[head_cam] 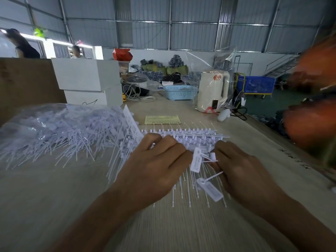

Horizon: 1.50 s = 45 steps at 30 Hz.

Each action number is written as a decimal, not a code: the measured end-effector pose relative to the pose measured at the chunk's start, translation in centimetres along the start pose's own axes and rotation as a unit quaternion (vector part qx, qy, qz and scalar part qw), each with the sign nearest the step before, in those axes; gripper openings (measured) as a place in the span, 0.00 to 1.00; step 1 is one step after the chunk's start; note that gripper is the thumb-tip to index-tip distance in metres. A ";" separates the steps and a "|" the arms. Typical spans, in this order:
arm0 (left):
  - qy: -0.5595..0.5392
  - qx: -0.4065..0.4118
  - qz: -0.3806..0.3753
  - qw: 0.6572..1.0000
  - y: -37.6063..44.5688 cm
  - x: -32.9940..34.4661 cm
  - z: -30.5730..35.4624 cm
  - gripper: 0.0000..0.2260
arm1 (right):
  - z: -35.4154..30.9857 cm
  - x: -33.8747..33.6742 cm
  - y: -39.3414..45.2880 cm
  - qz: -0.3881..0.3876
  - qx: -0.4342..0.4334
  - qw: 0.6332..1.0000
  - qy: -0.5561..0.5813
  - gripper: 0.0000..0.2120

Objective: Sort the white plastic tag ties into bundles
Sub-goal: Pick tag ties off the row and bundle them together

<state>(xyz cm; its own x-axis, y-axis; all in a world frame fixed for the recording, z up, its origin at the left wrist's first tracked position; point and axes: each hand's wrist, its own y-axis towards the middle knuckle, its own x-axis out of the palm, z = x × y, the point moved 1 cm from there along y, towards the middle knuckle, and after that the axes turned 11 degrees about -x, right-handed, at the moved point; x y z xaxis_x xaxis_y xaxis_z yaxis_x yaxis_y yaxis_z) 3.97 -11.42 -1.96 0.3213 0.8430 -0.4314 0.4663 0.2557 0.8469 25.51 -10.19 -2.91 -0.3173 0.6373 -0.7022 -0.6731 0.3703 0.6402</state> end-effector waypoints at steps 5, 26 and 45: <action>0.007 0.002 -0.001 1.000 0.2 -0.1 -0.1 0.14 | 0.2 0.3 0.1 0.000 -0.016 1.000 0.003 0.06; -0.049 -0.126 0.057 0.989 -0.6 0.3 -3.1 0.14 | 1.7 1.2 -1.1 0.127 0.292 0.786 0.530 0.15; -0.079 -0.111 0.074 0.988 -0.9 0.9 -2.8 0.09 | 0.3 1.8 -1.0 0.125 0.361 0.702 0.601 0.14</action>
<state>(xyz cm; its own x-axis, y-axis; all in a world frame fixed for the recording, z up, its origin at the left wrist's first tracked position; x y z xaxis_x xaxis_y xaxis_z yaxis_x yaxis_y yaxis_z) 1.55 -9.54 -2.28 0.5043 0.7995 -0.3263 0.2181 0.2477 0.9440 25.78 -9.17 -4.71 -0.9919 -0.1258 -0.0180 -0.1192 0.8710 0.4767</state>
